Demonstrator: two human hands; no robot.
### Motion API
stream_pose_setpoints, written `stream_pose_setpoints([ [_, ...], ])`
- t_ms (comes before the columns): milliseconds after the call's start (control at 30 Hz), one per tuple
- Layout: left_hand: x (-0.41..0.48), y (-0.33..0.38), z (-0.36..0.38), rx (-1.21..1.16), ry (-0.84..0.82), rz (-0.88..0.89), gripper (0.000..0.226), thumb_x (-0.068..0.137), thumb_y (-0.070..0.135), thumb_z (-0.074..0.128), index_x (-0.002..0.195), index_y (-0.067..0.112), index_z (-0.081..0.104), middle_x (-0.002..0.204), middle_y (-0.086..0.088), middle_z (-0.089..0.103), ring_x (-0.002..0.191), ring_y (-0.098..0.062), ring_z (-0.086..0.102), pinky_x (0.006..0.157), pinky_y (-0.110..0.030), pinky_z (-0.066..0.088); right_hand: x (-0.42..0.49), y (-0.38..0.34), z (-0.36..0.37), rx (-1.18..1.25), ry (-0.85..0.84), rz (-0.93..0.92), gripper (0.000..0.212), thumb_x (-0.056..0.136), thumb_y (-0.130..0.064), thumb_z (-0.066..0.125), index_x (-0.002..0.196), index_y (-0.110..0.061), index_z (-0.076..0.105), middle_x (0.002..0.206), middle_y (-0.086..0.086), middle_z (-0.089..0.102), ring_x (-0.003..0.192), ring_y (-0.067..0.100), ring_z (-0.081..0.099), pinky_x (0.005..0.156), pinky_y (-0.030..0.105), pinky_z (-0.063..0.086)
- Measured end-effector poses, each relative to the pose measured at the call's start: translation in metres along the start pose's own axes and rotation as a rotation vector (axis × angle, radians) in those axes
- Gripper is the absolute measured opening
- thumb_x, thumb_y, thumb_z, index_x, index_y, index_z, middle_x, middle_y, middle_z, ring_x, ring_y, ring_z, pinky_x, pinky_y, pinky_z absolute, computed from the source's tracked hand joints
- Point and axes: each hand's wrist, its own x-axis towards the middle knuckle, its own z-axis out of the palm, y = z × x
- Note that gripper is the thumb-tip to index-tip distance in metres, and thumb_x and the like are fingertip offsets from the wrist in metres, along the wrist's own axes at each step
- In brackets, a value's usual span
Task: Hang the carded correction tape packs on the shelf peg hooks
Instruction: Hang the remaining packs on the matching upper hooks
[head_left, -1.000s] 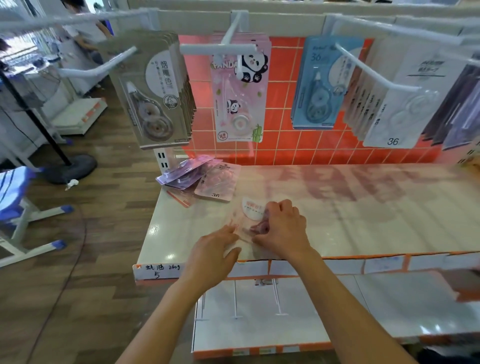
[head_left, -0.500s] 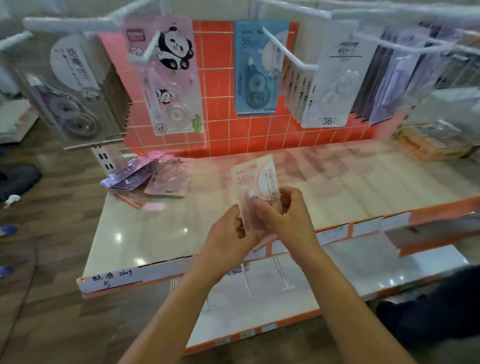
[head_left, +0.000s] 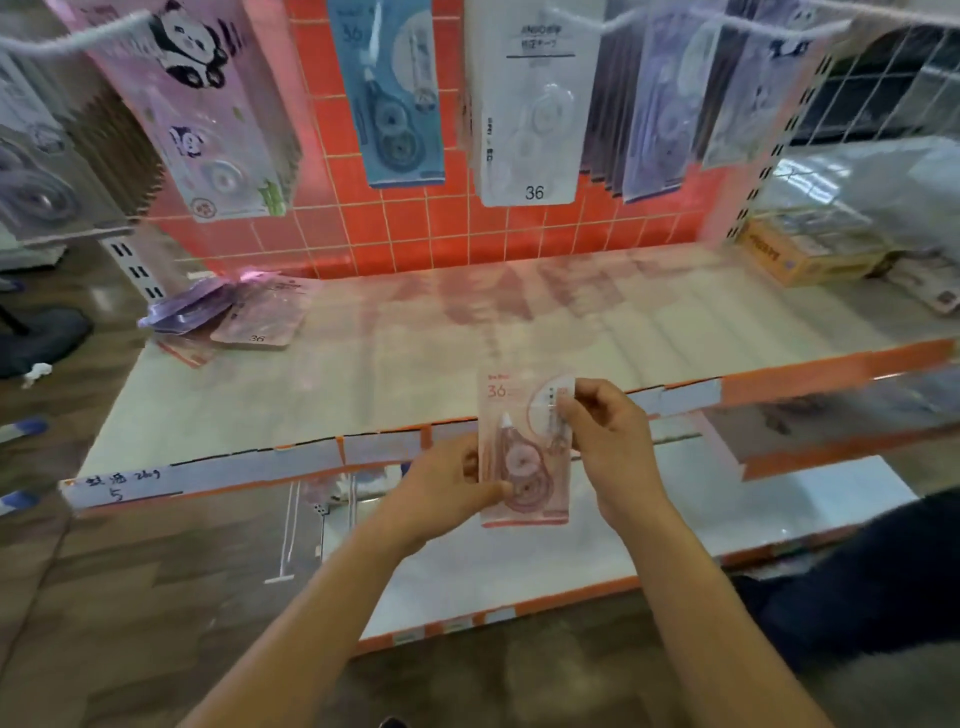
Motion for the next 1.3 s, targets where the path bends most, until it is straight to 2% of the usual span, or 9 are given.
stream_pose_setpoints([
  [100,0.002,0.000,0.041,0.021,0.011,-0.034,0.021,0.087,0.022,0.068,0.096,0.039,0.061,0.108,0.009,0.070,0.098,-0.006,0.067,0.091,-0.032,0.055,-0.006,0.017,-0.038,-0.027,-0.036,0.043,0.017,0.094,-0.008,0.056,0.085,-0.020,0.064,0.083,-0.003,0.070,0.074,0.005,0.066,0.065,0.021,0.055],
  [300,0.013,-0.035,0.110,0.006,0.035,-0.174,0.023,0.083,0.027,0.072,0.104,0.026,0.064,0.111,0.007,0.070,0.100,-0.012,0.067,0.091,-0.040,0.055,-0.014,0.076,-0.089,-0.125,-0.104,0.170,0.014,0.093,-0.009,0.057,0.094,-0.022,0.062,0.097,-0.004,0.071,0.091,0.011,0.068,0.074,0.030,0.057],
  [400,0.021,-0.070,0.129,0.011,0.050,-0.231,0.033,0.075,0.031,0.072,0.108,0.026,0.067,0.107,0.009,0.071,0.098,-0.012,0.067,0.091,-0.042,0.054,-0.015,0.112,-0.095,-0.156,-0.138,0.236,0.018,0.092,-0.009,0.058,0.091,-0.026,0.063,0.093,-0.005,0.072,0.090,0.013,0.068,0.076,0.033,0.057],
  [533,0.035,-0.118,0.147,0.041,0.039,-0.296,0.029,0.083,0.025,0.069,0.112,0.029,0.065,0.110,0.008,0.070,0.098,-0.013,0.066,0.092,-0.041,0.053,-0.010,0.161,-0.090,-0.232,-0.191,0.287,0.010,0.092,-0.022,0.060,0.083,-0.021,0.064,0.087,-0.004,0.072,0.084,0.010,0.069,0.078,0.040,0.059],
  [633,0.050,-0.156,0.160,0.101,0.008,-0.344,0.031,0.092,0.022,0.060,0.123,0.023,0.059,0.122,0.004,0.063,0.108,-0.017,0.060,0.097,-0.036,0.049,-0.003,0.202,-0.083,-0.254,-0.250,0.326,0.009,0.090,-0.023,0.062,0.082,-0.018,0.063,0.086,-0.002,0.070,0.085,0.011,0.068,0.075,0.036,0.060],
  [833,0.081,-0.225,0.178,0.070,0.025,-0.365,0.024,0.096,0.017,0.053,0.120,0.019,0.057,0.106,0.008,0.060,0.105,-0.015,0.060,0.078,-0.014,0.047,0.020,0.282,-0.072,-0.310,-0.343,0.262,0.016,0.091,-0.017,0.061,0.083,-0.030,0.063,0.088,-0.011,0.068,0.088,0.009,0.065,0.078,0.026,0.057],
  [1033,0.117,-0.287,0.197,0.136,0.024,-0.370,0.029,0.096,0.025,0.054,0.125,0.022,0.055,0.120,0.005,0.063,0.103,-0.012,0.058,0.085,-0.023,0.045,0.038,0.355,-0.048,-0.342,-0.379,0.246,0.016,0.090,-0.020,0.062,0.080,-0.031,0.060,0.086,-0.015,0.064,0.084,0.006,0.063,0.068,0.019,0.055],
  [1167,0.140,-0.318,0.199,0.058,0.120,-0.296,0.015,0.096,0.026,0.055,0.109,0.031,0.056,0.108,0.011,0.063,0.086,0.001,0.058,0.071,-0.010,0.046,0.057,0.382,-0.030,-0.363,-0.399,0.242,0.013,0.088,-0.025,0.064,0.080,-0.033,0.058,0.087,-0.017,0.061,0.081,0.006,0.061,0.067,0.018,0.054],
  [1300,0.156,-0.335,0.196,-0.036,0.199,-0.250,0.018,0.094,0.028,0.058,0.112,0.029,0.059,0.110,0.009,0.066,0.099,-0.009,0.063,0.088,-0.028,0.054,0.072,0.389,-0.019,-0.296,-0.420,0.151,0.014,0.088,-0.023,0.064,0.080,-0.033,0.060,0.088,-0.016,0.061,0.085,0.010,0.060,0.066,0.016,0.053],
])
